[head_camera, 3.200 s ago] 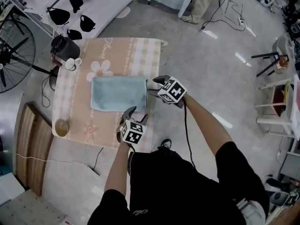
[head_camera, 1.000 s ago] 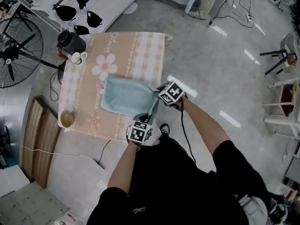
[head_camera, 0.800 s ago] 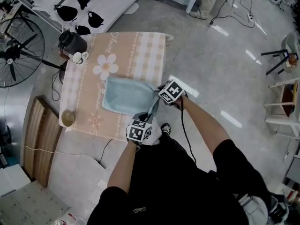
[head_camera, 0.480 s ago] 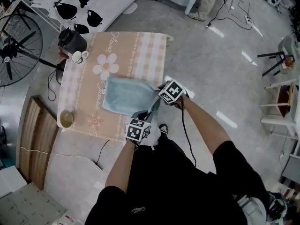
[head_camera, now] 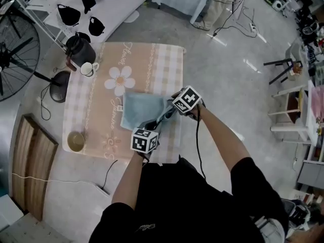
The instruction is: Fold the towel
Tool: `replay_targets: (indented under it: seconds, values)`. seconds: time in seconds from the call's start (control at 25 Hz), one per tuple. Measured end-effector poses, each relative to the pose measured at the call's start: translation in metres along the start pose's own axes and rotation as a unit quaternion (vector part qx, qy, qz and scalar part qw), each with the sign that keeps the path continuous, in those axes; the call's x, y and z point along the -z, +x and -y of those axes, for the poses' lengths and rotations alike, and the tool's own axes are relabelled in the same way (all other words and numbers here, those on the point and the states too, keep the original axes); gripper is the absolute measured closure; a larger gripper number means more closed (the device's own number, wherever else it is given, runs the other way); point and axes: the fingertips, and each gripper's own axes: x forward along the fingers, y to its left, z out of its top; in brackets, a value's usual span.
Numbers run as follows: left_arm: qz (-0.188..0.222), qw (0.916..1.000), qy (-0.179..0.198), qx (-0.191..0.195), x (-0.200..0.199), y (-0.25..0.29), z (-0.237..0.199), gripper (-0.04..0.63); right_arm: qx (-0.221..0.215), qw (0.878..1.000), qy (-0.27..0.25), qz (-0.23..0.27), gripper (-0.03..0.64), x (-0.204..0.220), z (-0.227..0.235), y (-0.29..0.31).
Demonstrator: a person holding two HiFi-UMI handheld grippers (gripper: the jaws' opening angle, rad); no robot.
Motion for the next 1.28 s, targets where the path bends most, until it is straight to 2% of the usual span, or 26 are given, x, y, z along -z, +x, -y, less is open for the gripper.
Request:
replay_targets:
  seconds: [0.12,0.32,0.48,0.8,0.92,1.0,1.08,1.16,1.28]
  values:
    - [0.018,0.9998,-0.002,0.006,-0.009,-0.022,-0.025,0.56,0.017,1.0,-0.002,0.005,0.581,-0.033,-0.013,0.004]
    - [0.053,0.9978,-0.039,0.006,-0.012,-0.053,-0.059,0.56,0.025,0.999,-0.038,-0.013,0.581,-0.078,-0.035,0.021]
    - [0.07,0.9955,-0.064,-0.008,-0.004,-0.073,-0.078,0.56,0.016,0.997,-0.064,-0.031,0.581,-0.103,-0.056,0.041]
    - [0.111,0.9821,-0.148,-0.038,0.016,-0.106,-0.11,0.56,-0.014,0.99,-0.122,-0.076,0.58,-0.141,-0.096,0.084]
    - [0.115,0.9788,-0.163,-0.048,0.024,-0.112,-0.12,0.56,-0.018,0.986,-0.141,-0.09,0.572,-0.148,-0.106,0.098]
    - [0.117,0.9771,-0.17,-0.053,0.029,-0.116,-0.128,0.56,-0.015,0.985,-0.15,-0.089,0.556,-0.155,-0.111,0.104]
    - [0.121,0.9738,-0.183,-0.059,0.033,-0.119,-0.136,0.56,-0.012,0.985,-0.155,-0.079,0.508,-0.162,-0.114,0.108]
    - [0.127,0.9687,-0.202,-0.068,0.037,-0.123,-0.144,0.56,-0.015,0.986,-0.155,-0.059,0.459,-0.168,-0.117,0.107]
    - [0.136,0.9607,-0.225,-0.088,0.042,-0.129,-0.158,0.558,-0.036,0.989,-0.144,-0.023,0.426,-0.177,-0.126,0.099]
